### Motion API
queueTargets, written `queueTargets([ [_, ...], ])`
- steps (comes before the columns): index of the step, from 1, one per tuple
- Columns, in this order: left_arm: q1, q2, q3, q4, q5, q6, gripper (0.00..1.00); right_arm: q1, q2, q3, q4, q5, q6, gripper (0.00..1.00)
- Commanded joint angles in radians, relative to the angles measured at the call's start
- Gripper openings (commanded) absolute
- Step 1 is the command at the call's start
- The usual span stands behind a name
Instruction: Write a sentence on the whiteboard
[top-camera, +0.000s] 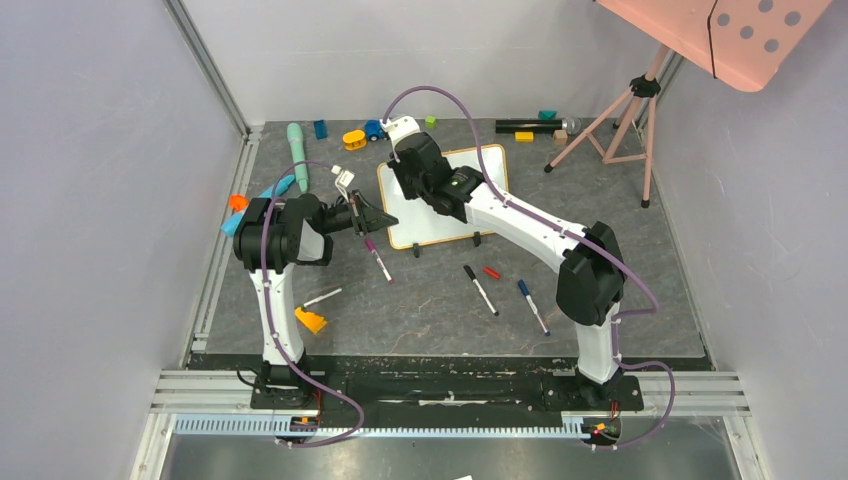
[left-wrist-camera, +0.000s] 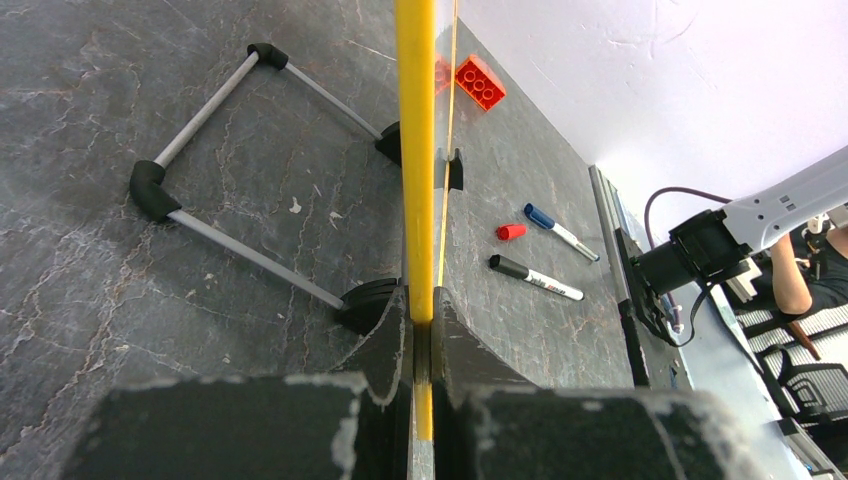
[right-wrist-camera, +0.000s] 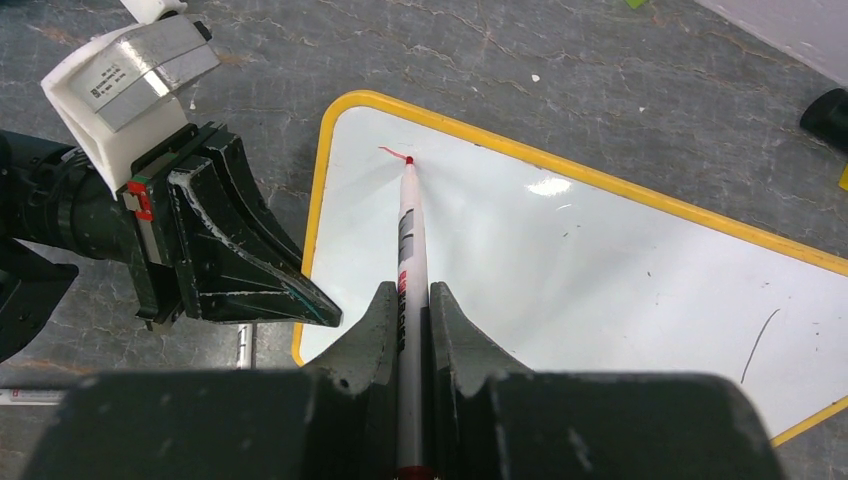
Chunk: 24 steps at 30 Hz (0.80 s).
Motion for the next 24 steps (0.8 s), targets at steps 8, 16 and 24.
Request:
queueTargets([
  [8, -0.021, 0.018, -0.003, 0.068, 0.076, 0.038, 0.02, -0.012, -0.002, 0.025, 0.004, 0.012, -0.009, 0.00],
  [16, -0.021, 0.018, -0.003, 0.068, 0.078, 0.038, 0.02, -0.012, 0.009, 0.044, 0.001, -0.004, -0.015, 0.00],
  [24, -0.021, 0.020, -0.002, 0.068, 0.080, 0.037, 0.02, -0.012, 0.022, 0.044, 0.001, -0.010, -0.015, 0.00],
])
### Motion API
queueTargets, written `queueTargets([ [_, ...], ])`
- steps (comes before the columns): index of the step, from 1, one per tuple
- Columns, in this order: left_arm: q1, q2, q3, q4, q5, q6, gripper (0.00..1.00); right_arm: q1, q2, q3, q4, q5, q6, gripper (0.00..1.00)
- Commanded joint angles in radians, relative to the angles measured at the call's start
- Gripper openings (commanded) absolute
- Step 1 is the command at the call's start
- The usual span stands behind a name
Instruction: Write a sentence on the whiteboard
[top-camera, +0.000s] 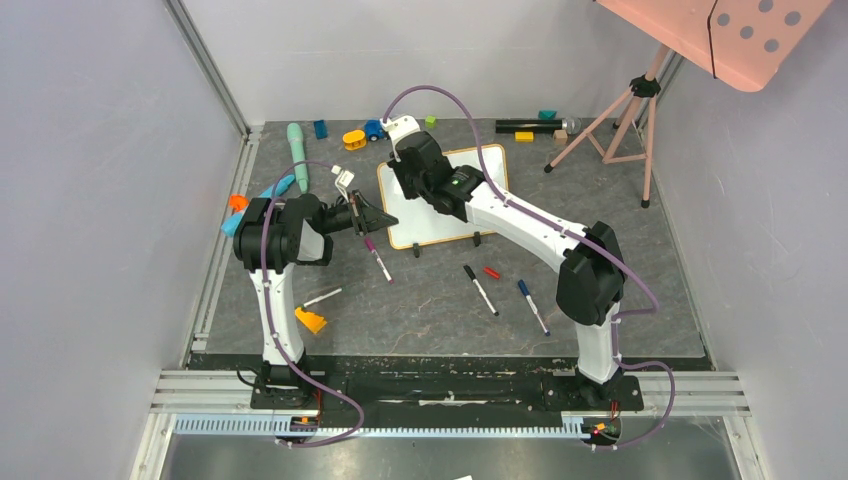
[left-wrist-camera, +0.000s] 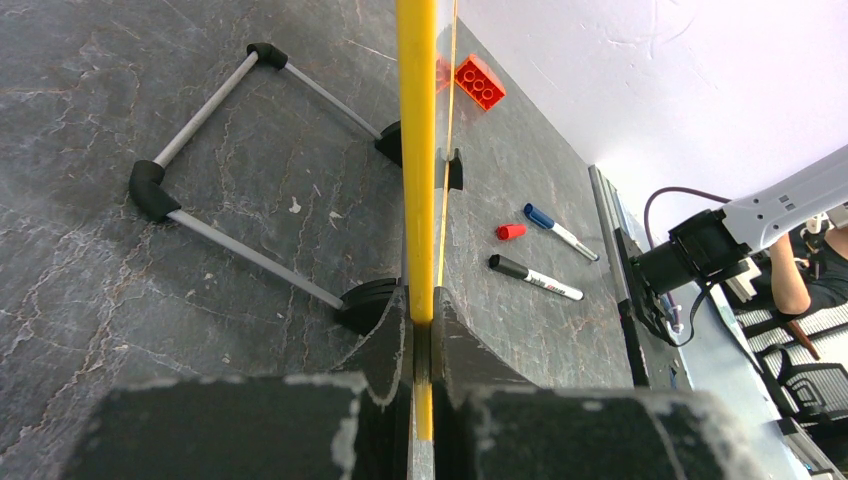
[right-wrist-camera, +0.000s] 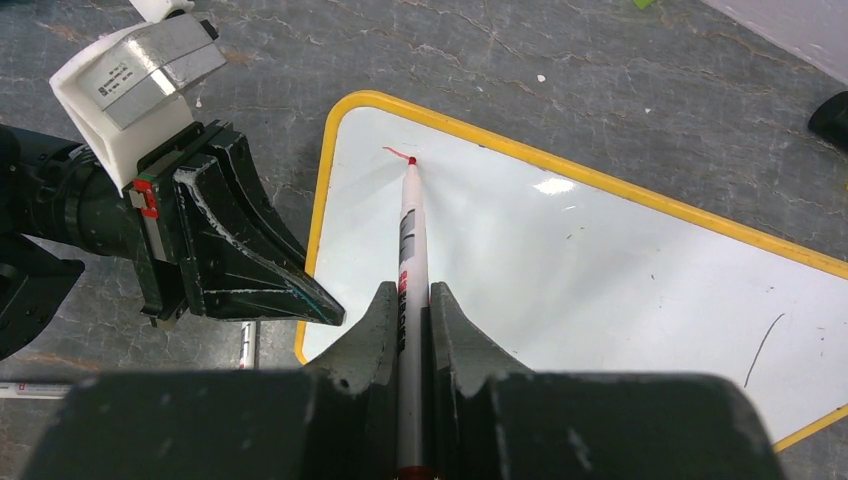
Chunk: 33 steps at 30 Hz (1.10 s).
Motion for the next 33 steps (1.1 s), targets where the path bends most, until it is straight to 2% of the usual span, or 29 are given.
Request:
queueTargets([
  [1, -0.021, 0.019, -0.001, 0.070, 0.079, 0.037, 0.02, -0.009, 0.024, 0.039, 0.008, 0.006, -0.014, 0.00],
  [13, -0.022, 0.021, 0.001, 0.069, 0.078, 0.033, 0.02, -0.010, -0.003, -0.017, -0.010, 0.022, -0.020, 0.00],
  [33, -0.021, 0.018, -0.003, 0.069, 0.078, 0.038, 0.02, -0.008, -0.052, -0.136, -0.006, -0.042, -0.004, 0.00],
])
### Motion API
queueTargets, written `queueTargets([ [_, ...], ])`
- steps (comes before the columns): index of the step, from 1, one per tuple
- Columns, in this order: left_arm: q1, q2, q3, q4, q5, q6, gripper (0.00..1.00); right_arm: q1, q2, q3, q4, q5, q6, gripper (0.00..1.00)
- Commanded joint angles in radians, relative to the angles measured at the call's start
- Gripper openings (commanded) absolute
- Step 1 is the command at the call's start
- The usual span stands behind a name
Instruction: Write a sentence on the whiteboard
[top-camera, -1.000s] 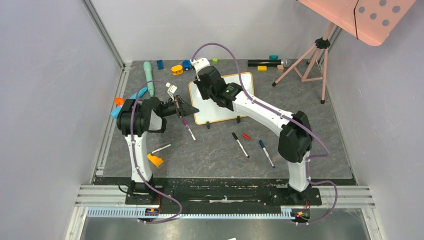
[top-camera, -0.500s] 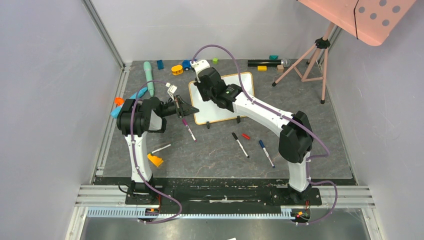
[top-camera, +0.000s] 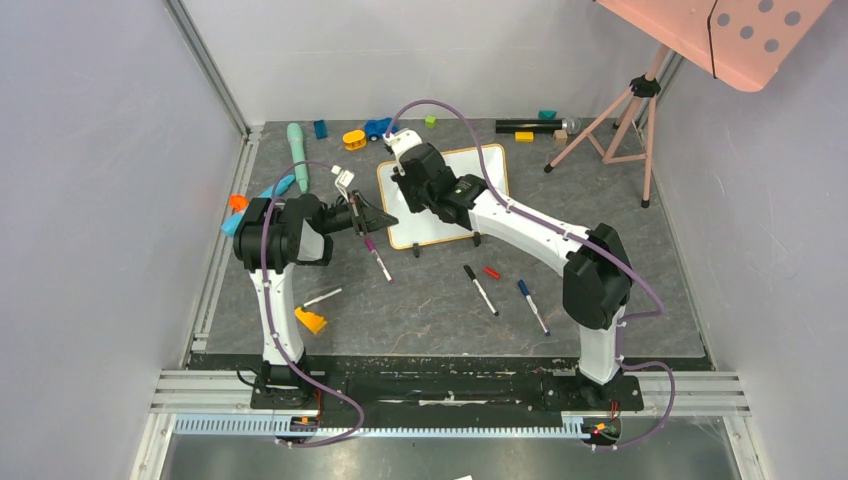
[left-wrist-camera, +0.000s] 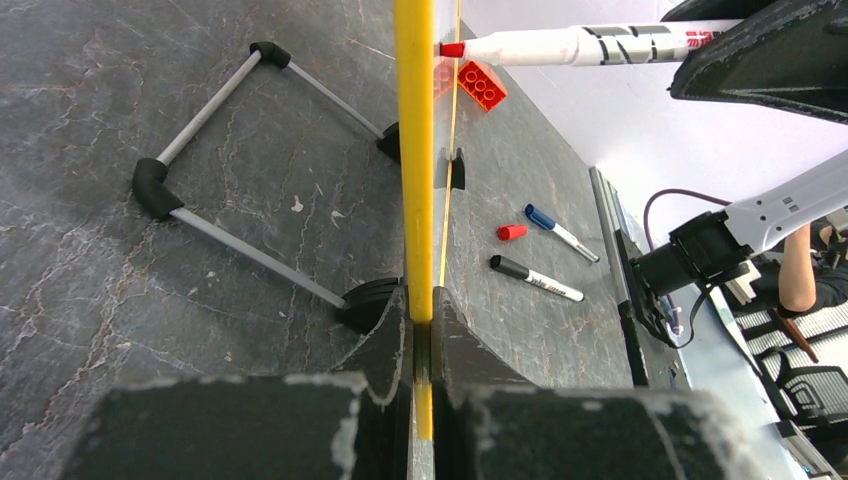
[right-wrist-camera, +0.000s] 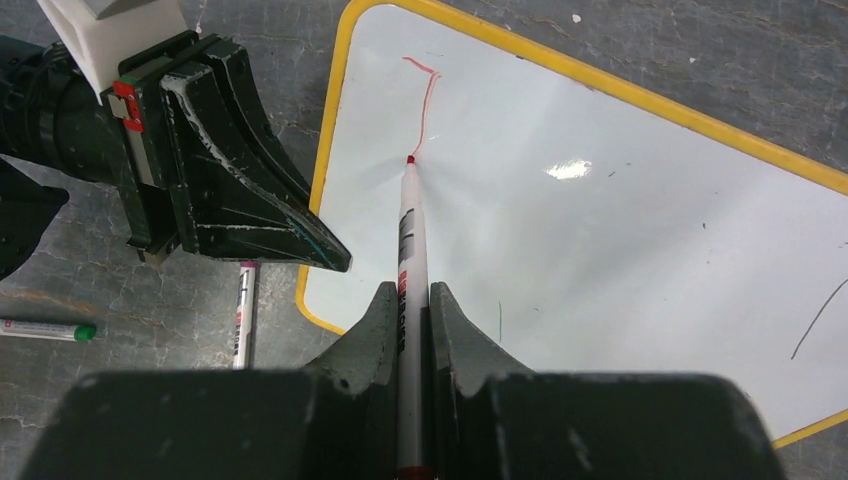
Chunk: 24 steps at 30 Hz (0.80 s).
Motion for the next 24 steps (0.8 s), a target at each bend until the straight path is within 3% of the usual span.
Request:
queueTargets([
  [1, -0.021, 0.017, -0.003, 0.074, 0.082, 0.038, 0.02, -0.010, -0.011, -0.020, -0.013, 0.001, -0.003, 0.00],
  [24, -0.022, 0.019, -0.001, 0.074, 0.083, 0.035, 0.02, -0.010, 0.025, 0.109, -0.008, -0.063, -0.019, 0.00],
])
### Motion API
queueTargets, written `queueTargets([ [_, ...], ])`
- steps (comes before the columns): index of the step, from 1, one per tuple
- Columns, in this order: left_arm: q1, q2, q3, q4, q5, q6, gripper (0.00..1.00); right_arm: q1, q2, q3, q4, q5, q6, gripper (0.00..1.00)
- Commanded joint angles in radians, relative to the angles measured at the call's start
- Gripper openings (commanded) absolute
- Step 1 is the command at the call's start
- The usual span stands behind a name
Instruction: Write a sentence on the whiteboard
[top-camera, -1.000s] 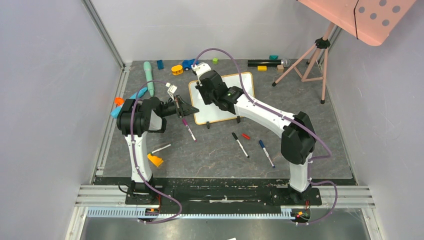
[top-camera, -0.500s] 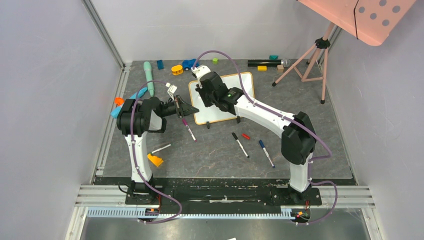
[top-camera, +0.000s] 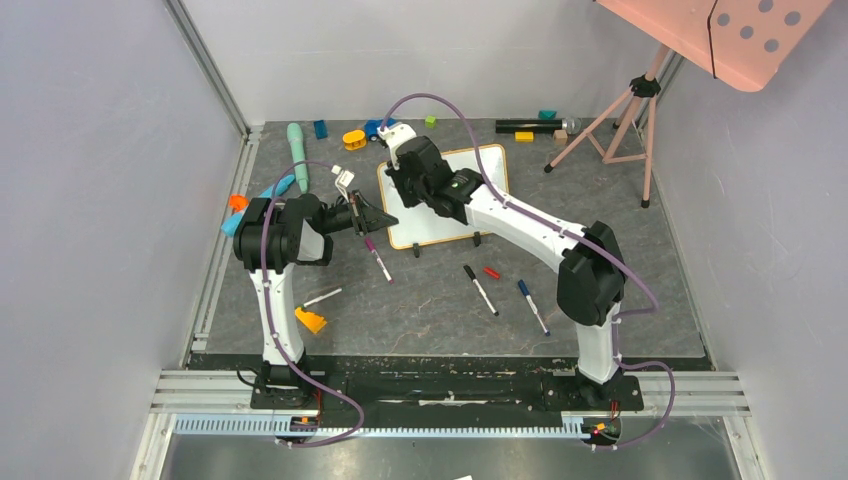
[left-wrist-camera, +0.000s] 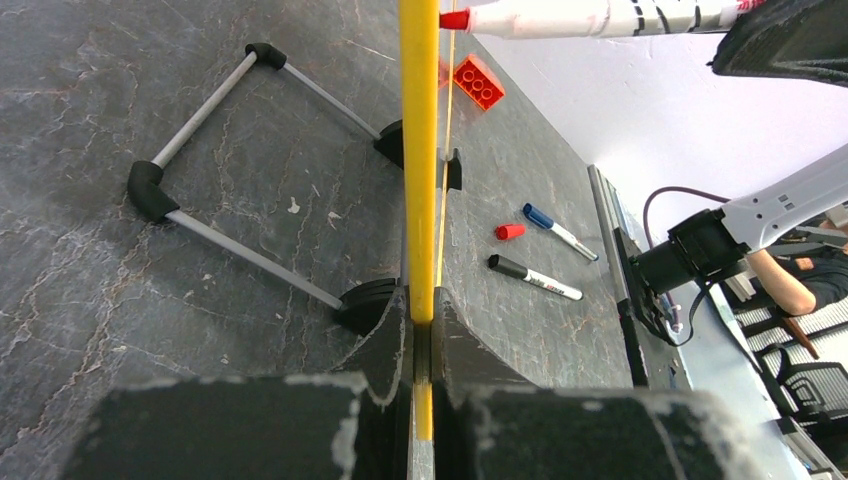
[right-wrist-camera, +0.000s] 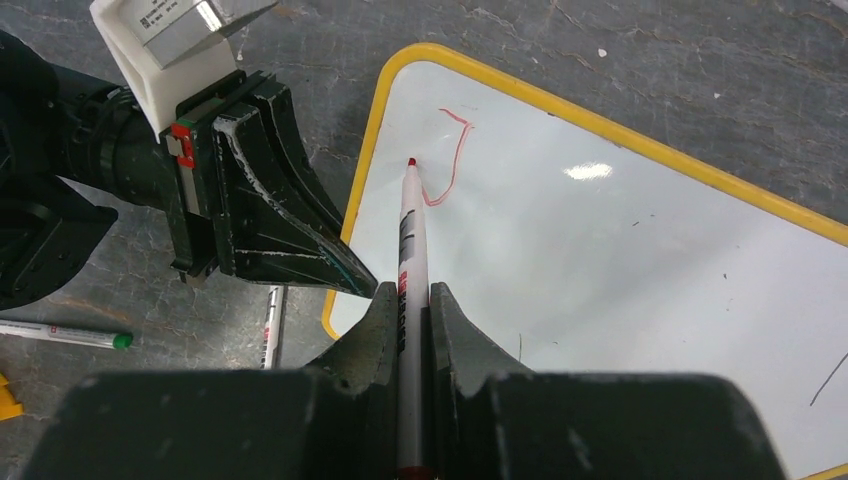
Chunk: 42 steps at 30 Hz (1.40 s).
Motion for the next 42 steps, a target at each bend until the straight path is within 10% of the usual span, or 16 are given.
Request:
queueTargets([
  [1, -0.022, 0.019, 0.000, 0.072, 0.081, 0.035, 0.02, -0.009, -0.033, 0.005, 0.021, -0.023, -0.017, 0.00],
  [42, -0.022, 0.019, 0.000, 0.072, 0.081, 0.032, 0.02, -0.029, -0.097, -0.072, 0.088, 0.050, -0.028, 0.00],
])
